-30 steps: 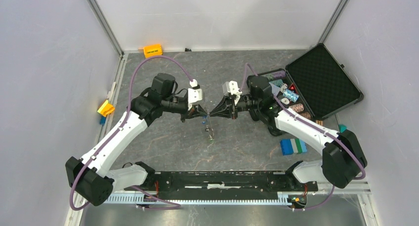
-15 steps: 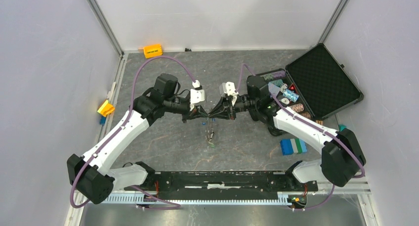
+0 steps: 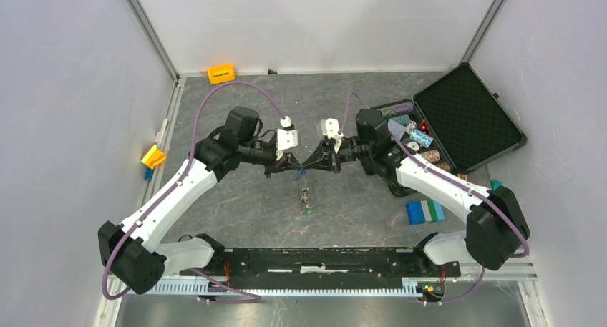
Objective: Put the keys on the keyring
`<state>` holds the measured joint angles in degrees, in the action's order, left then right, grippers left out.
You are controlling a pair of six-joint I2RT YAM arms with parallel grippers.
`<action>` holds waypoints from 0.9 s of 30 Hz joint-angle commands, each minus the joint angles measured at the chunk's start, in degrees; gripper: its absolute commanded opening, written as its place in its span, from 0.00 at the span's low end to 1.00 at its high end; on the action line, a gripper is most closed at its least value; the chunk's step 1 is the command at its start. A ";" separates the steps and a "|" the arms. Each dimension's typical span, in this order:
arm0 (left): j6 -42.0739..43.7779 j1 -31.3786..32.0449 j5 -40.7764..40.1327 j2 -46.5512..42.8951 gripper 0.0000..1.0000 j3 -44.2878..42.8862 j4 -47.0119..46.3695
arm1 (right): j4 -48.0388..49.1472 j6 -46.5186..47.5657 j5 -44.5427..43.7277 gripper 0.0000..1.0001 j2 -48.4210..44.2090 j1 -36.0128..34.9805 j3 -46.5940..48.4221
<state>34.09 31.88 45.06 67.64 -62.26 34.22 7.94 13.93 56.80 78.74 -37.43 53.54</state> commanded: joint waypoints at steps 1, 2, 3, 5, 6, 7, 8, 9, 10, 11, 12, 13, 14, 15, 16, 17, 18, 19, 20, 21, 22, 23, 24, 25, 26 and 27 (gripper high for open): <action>-1.01 0.47 1.52 -0.22 0.02 -2.25 -1.26 | -0.96 1.87 -3.89 0.00 0.14 -0.62 2.82; -1.10 0.49 1.74 -0.18 0.02 -2.33 -1.25 | -1.74 2.20 -5.31 0.00 0.10 -0.71 3.11; -1.26 0.47 1.98 -0.22 0.02 -2.38 -1.27 | -2.15 2.40 -6.31 0.00 0.14 -0.73 3.35; -1.47 0.50 2.72 -0.37 0.02 -2.43 -1.28 | -2.78 2.83 -7.66 0.00 0.04 -0.74 3.57; -1.52 0.47 3.14 -0.46 0.02 -2.34 -1.27 | -3.01 3.00 -8.21 0.00 -0.03 -0.77 3.60; -1.56 0.47 3.48 -0.58 0.02 -2.21 -1.49 | -3.12 3.18 -8.23 0.00 -0.08 -0.73 3.66; -1.59 0.47 3.87 -0.73 0.02 -1.81 -1.92 | -3.28 3.42 -7.91 0.00 -0.07 -0.78 3.72; -1.27 0.52 4.12 -1.00 0.02 -1.33 -2.54 | -3.29 3.53 -7.57 0.00 -0.18 -0.75 3.68; -1.13 0.47 4.33 -1.40 0.02 -0.57 -3.14 | -3.24 3.62 -7.02 0.00 -0.22 -0.72 3.68; -0.83 0.47 4.43 -1.74 0.02 -0.01 -3.78 | -3.12 3.65 -6.44 0.00 -0.21 -0.76 3.58; -0.36 0.47 4.47 -2.07 0.04 0.40 -4.04 | -3.11 3.64 -6.06 0.00 -0.38 -0.72 3.59; 0.20 0.47 4.15 -2.33 0.07 0.62 -4.15 | -3.11 3.73 -5.83 0.00 -0.41 -0.75 3.55; 0.58 0.47 3.83 -2.60 0.11 0.73 -4.17 | -3.20 3.97 -5.61 0.00 -0.55 -0.70 3.47; 1.01 0.47 3.24 -2.88 0.18 0.82 -4.21 | -3.30 4.24 -5.18 0.00 -0.68 -0.64 3.50; 1.43 0.43 2.68 -3.07 0.22 0.82 -4.25 | -3.46 4.43 -4.91 0.00 -0.71 -0.72 3.46; 1.78 0.38 1.89 -3.31 0.26 0.82 -4.19 | -3.46 4.60 -4.79 0.00 -0.91 -0.70 3.29; 2.01 0.42 1.13 -3.58 0.30 0.82 -4.24 | -3.46 4.68 -4.76 0.00 -1.06 -0.70 3.23; 2.25 0.38 0.67 -3.70 0.32 0.75 -4.10 | -3.51 4.76 -4.76 0.00 -1.17 -0.71 3.15; 2.62 0.38 -0.02 -3.86 0.34 0.59 -3.80 | -3.59 4.87 -4.69 0.00 -1.25 -0.71 3.15; 2.79 0.41 -0.60 -4.04 0.36 0.43 -3.65 | -3.79 5.04 -4.67 0.00 -1.30 -0.67 3.11; 3.18 0.38 -1.27 -4.20 0.37 0.24 -3.34 | -3.81 5.05 -4.64 0.00 -1.37 -0.71 3.06; 3.50 0.38 -1.97 -4.33 0.39 0.09 -2.95 | -3.89 5.14 -4.59 0.00 -1.42 -0.67 3.06; 3.74 0.36 -2.63 -4.48 0.40 -0.05 -2.63 | -3.98 5.14 -4.61 0.00 -1.55 -0.63 3.05; 4.18 0.29 -3.32 -4.61 0.41 -0.14 -2.37 | -3.99 5.14 -4.54 0.00 -1.73 -0.54 3.18; 4.43 0.29 -3.87 -4.72 0.43 0.01 -2.11 | -4.12 5.07 -4.30 0.00 -1.77 -0.38 3.42; 4.80 0.23 -4.45 -4.94 0.46 0.19 -1.90 | -4.16 4.78 -3.90 0.00 -1.92 -0.20 3.70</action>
<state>35.83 32.01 43.31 64.20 -61.12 32.51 2.31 18.26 52.21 78.74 -38.13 54.96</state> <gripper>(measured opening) 0.418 0.006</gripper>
